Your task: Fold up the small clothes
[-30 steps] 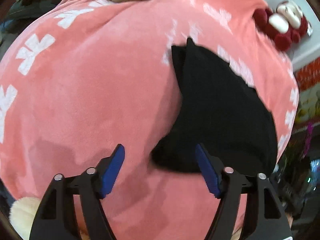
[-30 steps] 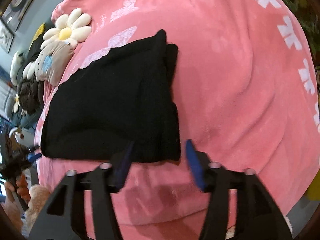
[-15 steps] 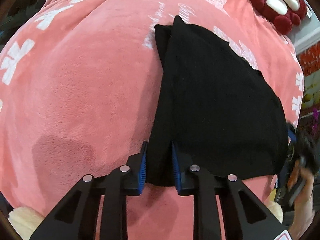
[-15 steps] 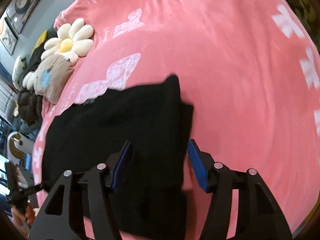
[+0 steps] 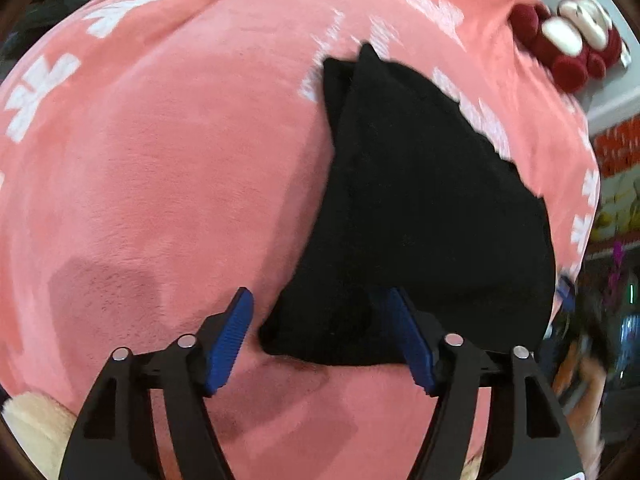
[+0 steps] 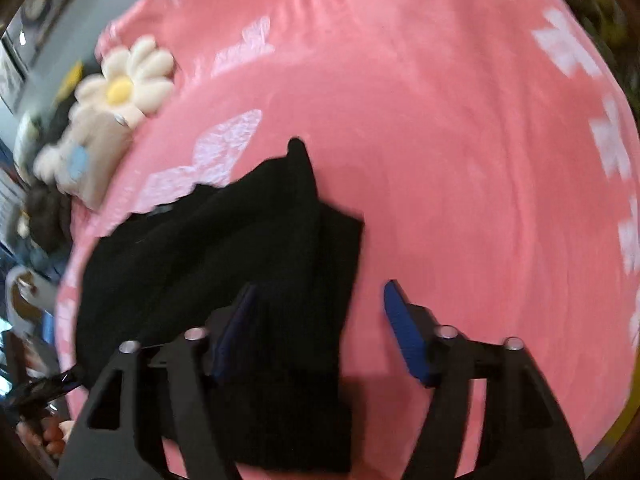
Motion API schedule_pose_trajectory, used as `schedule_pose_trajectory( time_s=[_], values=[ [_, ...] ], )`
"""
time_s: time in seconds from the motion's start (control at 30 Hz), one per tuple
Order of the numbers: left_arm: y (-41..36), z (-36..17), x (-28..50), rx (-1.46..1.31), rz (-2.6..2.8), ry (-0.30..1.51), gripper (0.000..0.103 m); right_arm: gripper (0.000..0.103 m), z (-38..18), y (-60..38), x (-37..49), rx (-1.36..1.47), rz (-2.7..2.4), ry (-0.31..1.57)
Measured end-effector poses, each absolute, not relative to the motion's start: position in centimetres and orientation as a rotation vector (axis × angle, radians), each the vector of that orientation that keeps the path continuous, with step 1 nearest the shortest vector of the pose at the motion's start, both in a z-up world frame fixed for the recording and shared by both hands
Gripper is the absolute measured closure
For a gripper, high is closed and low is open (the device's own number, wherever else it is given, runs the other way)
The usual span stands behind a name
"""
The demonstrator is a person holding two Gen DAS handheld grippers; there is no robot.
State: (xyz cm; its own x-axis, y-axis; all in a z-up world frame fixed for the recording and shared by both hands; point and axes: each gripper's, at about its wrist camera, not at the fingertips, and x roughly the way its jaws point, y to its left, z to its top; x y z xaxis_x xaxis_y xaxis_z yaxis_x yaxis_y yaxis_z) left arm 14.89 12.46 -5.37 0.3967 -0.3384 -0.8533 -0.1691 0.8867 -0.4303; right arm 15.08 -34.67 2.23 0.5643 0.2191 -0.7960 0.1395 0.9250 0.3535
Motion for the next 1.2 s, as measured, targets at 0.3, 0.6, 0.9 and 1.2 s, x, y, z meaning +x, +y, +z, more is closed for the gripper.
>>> schedule_pose_trajectory(
  time_s=[0.3, 0.6, 0.9, 1.2],
  values=[
    [11.9, -5.9, 15.5, -0.566, -0.083, 1.146, 0.065, 0.074, -1.7, -32.3, 12.5, 0.558, 0.092, 1.045],
    [11.7, -0.5, 13.1, -0.535, -0.209, 1.226, 0.099, 0.094, 5.7, -30.9, 9.8, 0.350, 0.172, 1.104],
    [12.2, -2.1, 10.5, -0.454, -0.018, 1.272, 0.095, 0.088, 5.3, -32.8, 6.4, 0.378, -0.004, 1.035],
    [3.4, 1.6, 19.2, -0.160, -0.130, 1.134, 0.068, 0.090, 3.0, -22.9, 18.5, 0.155, 0.272, 1.133]
  ],
)
